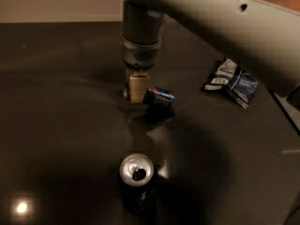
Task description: Knock redbull can over
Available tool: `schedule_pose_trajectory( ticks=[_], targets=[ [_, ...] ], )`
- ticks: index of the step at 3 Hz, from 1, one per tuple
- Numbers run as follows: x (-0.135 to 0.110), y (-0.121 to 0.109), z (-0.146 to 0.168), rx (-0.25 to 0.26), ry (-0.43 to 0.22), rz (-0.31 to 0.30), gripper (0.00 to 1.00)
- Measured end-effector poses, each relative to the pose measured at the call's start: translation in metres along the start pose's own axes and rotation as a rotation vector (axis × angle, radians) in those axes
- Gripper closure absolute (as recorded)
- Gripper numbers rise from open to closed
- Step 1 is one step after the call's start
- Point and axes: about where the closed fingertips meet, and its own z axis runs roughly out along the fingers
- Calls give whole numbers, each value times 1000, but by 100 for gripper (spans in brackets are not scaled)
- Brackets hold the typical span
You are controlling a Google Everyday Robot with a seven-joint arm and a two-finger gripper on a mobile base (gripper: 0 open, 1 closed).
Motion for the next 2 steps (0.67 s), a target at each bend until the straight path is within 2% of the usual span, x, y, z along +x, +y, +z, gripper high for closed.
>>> schedule_pose_trajectory(
  ticks=[2],
  targets=[
    [-3, 3, 15, -25, -3, -11, 14]
  ],
)
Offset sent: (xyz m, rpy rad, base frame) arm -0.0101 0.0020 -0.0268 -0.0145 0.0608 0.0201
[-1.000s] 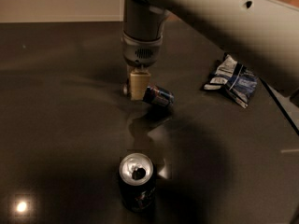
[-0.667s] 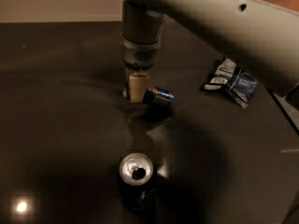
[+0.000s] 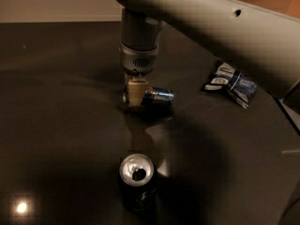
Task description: Knock redbull can over
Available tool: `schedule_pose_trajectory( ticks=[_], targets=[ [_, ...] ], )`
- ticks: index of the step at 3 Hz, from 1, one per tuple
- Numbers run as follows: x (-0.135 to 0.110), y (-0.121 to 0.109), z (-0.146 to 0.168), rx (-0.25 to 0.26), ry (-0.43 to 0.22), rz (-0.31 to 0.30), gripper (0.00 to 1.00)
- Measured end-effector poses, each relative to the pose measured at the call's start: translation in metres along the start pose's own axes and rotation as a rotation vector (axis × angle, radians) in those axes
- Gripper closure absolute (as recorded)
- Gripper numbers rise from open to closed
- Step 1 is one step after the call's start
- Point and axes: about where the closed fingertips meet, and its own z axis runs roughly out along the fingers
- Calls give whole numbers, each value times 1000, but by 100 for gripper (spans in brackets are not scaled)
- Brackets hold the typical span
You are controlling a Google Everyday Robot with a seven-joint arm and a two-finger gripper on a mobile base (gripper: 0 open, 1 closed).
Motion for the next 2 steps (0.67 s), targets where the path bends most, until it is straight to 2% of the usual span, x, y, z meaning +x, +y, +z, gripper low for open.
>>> schedule_pose_trajectory(
  ticks=[1, 2],
  targets=[
    [3, 3, 15, -27, 9, -6, 0],
    [3, 3, 15, -27, 9, -6, 0]
  ],
)
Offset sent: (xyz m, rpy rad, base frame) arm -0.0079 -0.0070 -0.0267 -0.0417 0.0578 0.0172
